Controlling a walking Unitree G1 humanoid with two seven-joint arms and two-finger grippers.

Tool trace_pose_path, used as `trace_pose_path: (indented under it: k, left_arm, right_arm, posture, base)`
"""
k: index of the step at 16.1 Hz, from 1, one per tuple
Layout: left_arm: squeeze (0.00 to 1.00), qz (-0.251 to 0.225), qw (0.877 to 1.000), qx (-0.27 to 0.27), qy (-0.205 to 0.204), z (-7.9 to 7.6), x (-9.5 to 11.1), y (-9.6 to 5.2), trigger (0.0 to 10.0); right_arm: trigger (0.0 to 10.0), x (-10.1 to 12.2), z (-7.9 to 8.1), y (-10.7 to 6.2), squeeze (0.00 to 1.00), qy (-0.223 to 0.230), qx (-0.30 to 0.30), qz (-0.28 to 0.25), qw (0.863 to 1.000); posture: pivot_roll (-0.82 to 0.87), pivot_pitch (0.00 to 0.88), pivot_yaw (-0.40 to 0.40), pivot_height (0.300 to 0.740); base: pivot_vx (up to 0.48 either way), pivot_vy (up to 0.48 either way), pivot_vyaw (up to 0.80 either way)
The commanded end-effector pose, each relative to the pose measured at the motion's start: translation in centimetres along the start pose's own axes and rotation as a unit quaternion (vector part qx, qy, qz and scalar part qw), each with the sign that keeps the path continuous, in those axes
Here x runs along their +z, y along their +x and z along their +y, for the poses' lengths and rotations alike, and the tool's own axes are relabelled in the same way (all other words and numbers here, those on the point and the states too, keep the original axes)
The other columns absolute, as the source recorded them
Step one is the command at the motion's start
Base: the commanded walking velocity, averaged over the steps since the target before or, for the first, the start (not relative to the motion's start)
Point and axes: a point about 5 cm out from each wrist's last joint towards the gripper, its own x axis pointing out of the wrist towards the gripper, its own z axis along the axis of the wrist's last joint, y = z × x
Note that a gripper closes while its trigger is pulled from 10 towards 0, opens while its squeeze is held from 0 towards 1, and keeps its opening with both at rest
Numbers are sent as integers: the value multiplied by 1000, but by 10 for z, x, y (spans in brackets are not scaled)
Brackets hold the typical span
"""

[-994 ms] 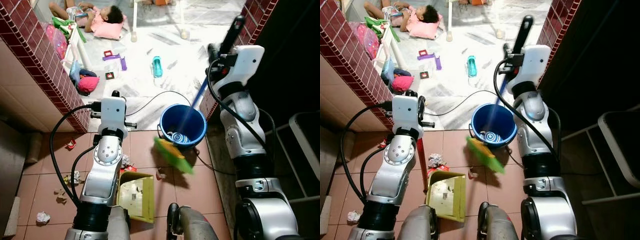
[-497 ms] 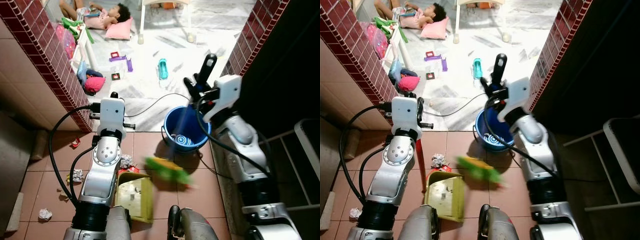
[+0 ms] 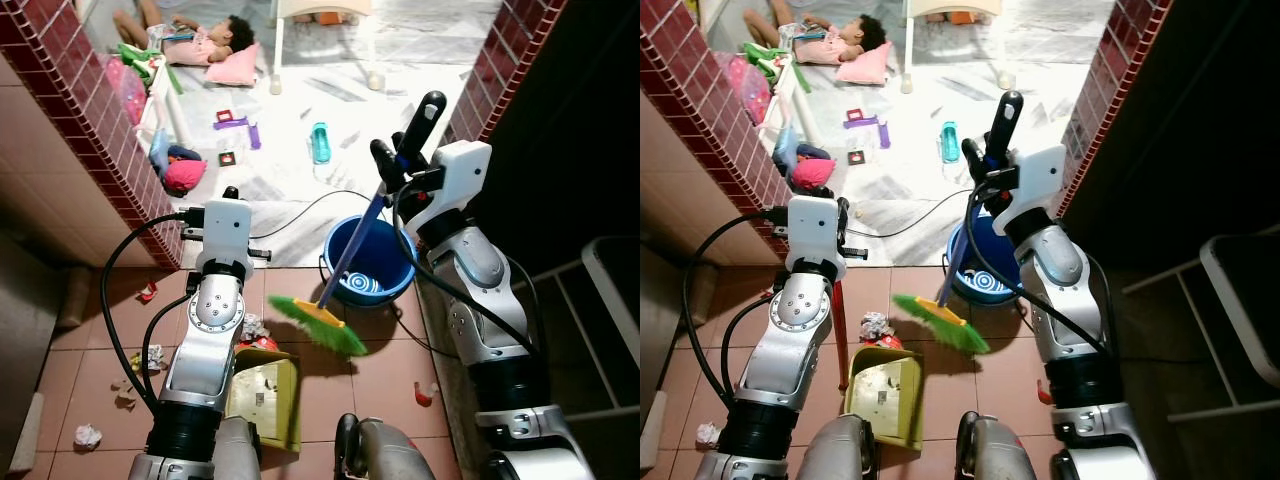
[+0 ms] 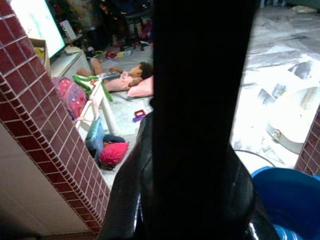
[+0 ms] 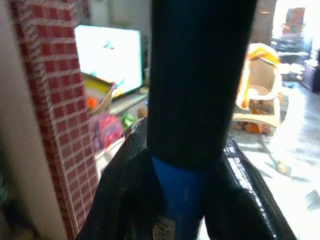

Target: Sweep floor

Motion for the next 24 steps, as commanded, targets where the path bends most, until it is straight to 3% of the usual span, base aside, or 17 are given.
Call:
trace_pose_path:
  k: [1,5,7,10,13,15,16,17,19,21,23,24]
  left_arm:
    - [0,-1,1000,-10,0,-2,2,-1,10000]
    - [0,13,999,-28,-20,-8,-1,-1,10000]
    - [0,12,999,-29,-21,-9,-1,-2,10000]
    - [0,14,999,-36,-14,-11,-3,-3,10000]
    - [0,14,999,-37,-14,-11,-3,-4,10000]
    - [0,15,999,-38,-15,-11,-3,-4,10000]
    - [0,19,999,-37,-18,-12,-4,-4,10000]
    - [0,31,998,-46,-39,-13,-4,-4,10000]
    - [0,39,996,-56,-49,-15,-4,-5,10000]
    - [0,46,996,-53,-48,-15,-4,-5,10000]
    - [0,43,996,-66,-51,-15,-4,-5,10000]
    - [0,40,996,-64,-51,-14,-5,-5,10000]
  right_arm:
    - [10000,14,-1,5,0,-80,32,-6,996]
    - [10000,-6,-9,-6,0,-67,-8,43,997]
    - [10000,-8,-6,-10,0,-86,0,46,995]
    - [10000,-24,-19,-16,0,-165,-47,114,979]
    - [10000,-20,-27,-17,0,-193,-69,100,974]
    - [10000,-23,-31,-19,0,-209,-83,120,967]
    - [10000,-28,-34,-22,0,-209,-95,143,963]
    - [10000,-42,-35,-27,0,-211,-113,211,948]
    - [10000,-55,-34,-33,0,-159,-145,253,943]
    - [10000,-61,-34,-36,0,-132,-161,269,940]
    - [10000,-68,-38,-37,0,-56,-215,292,930]
    - [10000,-66,-39,-35,0,-45,-226,293,928]
  posture:
    - [-78,73,-7,740]
    - [-84,73,-3,740]
    - [-84,74,-4,740]
    - [-86,82,-6,740]
    - [-86,82,-6,740]
    - [-85,82,-4,740]
    - [-85,82,-4,740]
    - [-83,84,-5,740]
    - [-85,86,-7,740]
    - [-84,88,-7,740]
    - [-83,90,-8,740]
    - [-83,90,-8,740]
  base:
    - [0,0,0]
    - [0,0,0]
    - [0,0,0]
    - [0,0,0]
    - [0,0,0]
    - [0,0,0]
    - [0,0,0]
    - [0,0,0]
    - [0,0,0]
    - [0,0,0]
    - [0,0,0]
    - [0,0,0]
